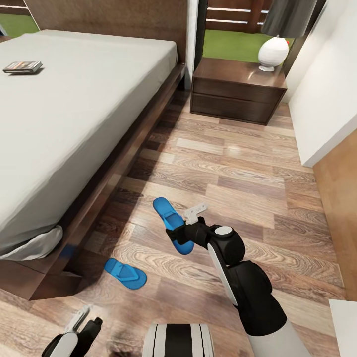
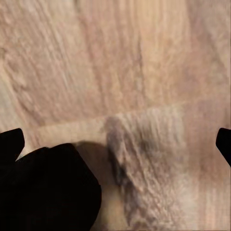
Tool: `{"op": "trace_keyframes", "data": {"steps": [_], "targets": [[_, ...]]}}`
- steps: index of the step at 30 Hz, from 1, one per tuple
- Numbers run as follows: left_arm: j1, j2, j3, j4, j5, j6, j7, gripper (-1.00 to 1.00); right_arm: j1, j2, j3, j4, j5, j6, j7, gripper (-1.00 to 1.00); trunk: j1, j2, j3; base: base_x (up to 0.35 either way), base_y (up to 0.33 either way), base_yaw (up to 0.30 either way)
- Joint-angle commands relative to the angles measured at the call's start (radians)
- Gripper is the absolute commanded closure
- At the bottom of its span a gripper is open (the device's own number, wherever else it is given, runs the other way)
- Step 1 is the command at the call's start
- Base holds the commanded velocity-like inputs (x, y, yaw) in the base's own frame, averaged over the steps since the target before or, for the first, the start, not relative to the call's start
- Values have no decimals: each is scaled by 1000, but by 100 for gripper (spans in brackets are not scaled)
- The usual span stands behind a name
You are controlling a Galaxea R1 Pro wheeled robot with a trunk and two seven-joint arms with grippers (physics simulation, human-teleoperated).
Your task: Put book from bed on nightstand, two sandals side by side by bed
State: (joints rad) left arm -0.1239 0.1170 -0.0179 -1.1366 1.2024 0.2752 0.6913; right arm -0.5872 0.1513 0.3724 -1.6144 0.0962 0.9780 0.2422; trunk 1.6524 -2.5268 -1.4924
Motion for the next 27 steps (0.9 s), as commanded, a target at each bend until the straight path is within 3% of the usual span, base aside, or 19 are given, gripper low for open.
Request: {"op": "trace_keyframes", "data": {"steps": [1, 4, 9, 13, 15, 16, 17, 20, 22, 27], "targets": [[21, 15, 0, -20, 6, 0, 3, -100, -1, 0, -1, -1, 7, 4, 6, 100, 0, 0, -1, 0, 0, 12], [107, 66, 23, -111, 11, -1, -26, -100, 0, -2, -2, -1, -11, 3, 7, 100, 0, 0, -1, 0, 0, 100], [193, 100, 78, -183, 10, -3, -58, -100, 0, -1, 10, 8, -32, 1, 9, 100, 0, 0, -1, 0, 0, 213], [242, 108, 173, -215, 13, 0, -73, -100, 1, -4, 80, 90, -35, -24, 10, 100, 0, 0, -1, 0, 0, 261], [273, 110, 221, -243, 15, 9, -85, -100, -2, -6, 111, 181, -36, -64, 12, 100, 0, 0, -1, 0, 0, 271], [318, 112, 263, -283, 8, 32, -101, -100, -7, -13, 135, 285, -33, -130, 28, 100, 0, 0, -1, 0, 0, 276], [328, 113, 276, -289, 5, 37, -107, -100, -8, -17, 139, 306, -29, -146, 51, 100, 0, 0, -1, 0, 0, 277], [339, 111, 297, -293, -1, 37, -113, -100, -9, -32, 143, 331, -12, -177, 99, 100, 0, 0, -1, 0, 0, 277], [345, 109, 306, -292, -3, 35, -112, -100, -9, -73, 147, 339, 24, -205, 123, 100, 0, 0, -1, 0, 0, 278], [349, 108, 310, -285, -7, 34, -113, -100, -9, -115, 151, 343, 49, -225, 135, 100, 0, 0, -1, 0, 0, 274]]}}
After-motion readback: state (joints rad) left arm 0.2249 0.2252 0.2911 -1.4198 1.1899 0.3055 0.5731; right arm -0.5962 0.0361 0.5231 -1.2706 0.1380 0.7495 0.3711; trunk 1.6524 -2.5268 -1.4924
